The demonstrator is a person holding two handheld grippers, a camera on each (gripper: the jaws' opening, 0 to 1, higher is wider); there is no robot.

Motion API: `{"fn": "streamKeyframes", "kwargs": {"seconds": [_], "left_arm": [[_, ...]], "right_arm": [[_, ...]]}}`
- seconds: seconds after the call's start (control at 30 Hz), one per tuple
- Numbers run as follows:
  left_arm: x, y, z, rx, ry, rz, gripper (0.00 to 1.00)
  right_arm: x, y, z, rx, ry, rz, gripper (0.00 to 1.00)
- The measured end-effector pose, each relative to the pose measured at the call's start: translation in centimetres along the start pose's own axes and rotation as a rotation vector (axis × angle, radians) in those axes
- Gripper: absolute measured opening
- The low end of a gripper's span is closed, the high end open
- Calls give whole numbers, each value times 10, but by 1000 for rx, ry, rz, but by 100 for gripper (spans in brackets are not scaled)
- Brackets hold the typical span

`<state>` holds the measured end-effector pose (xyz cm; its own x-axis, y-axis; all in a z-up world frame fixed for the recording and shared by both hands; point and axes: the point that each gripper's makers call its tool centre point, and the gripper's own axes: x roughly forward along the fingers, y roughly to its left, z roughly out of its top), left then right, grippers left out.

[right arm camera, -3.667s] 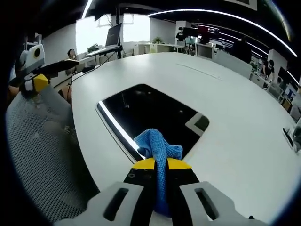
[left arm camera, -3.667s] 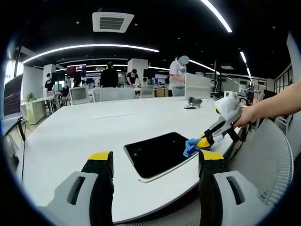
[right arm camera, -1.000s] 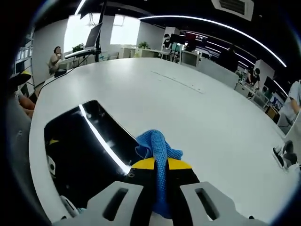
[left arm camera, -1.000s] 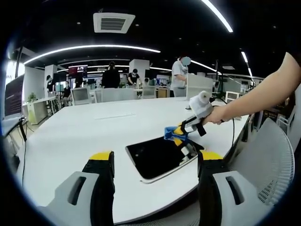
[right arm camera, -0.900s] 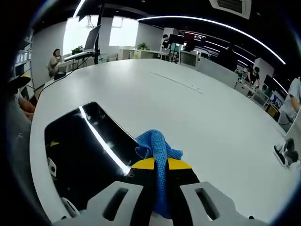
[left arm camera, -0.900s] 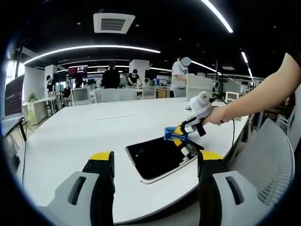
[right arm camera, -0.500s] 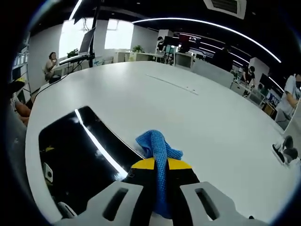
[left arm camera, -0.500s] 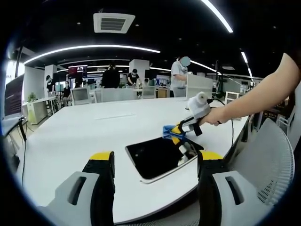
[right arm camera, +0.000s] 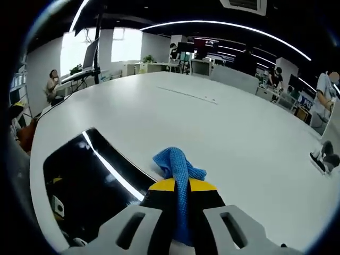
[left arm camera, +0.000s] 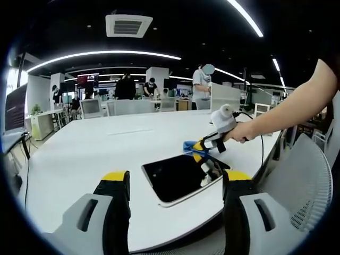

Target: Wipe the mirror surface with the cleaning cloth until all visible marks leave the cleaned area.

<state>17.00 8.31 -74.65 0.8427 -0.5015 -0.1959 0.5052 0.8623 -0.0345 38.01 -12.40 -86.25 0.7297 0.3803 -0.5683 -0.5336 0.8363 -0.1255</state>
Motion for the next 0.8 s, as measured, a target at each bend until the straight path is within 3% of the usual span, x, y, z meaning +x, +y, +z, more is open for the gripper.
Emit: {"fn": "streamKeyframes", "kwargs": {"seconds": [0.2, 0.3, 0.5, 0.73, 0.8], "left_arm": [[0, 0, 0, 0, 1, 1, 68], [0, -1, -1, -2, 10, -3, 68], [0, 0, -4, -2, 27, 1, 69], [-1, -1, -3, -2, 24, -1, 69], [-1, -1, -3, -1, 21, -1, 69]], "right_arm": [[-1, 3, 1, -33, -4, 9, 1], [-2, 6, 4, -130, -29, 17, 1], [-2, 7, 3, -113, -44, 1, 1], [-10, 12, 8, -188, -33, -29, 1], [-17, 13, 12, -151, -44, -43, 1]]}}
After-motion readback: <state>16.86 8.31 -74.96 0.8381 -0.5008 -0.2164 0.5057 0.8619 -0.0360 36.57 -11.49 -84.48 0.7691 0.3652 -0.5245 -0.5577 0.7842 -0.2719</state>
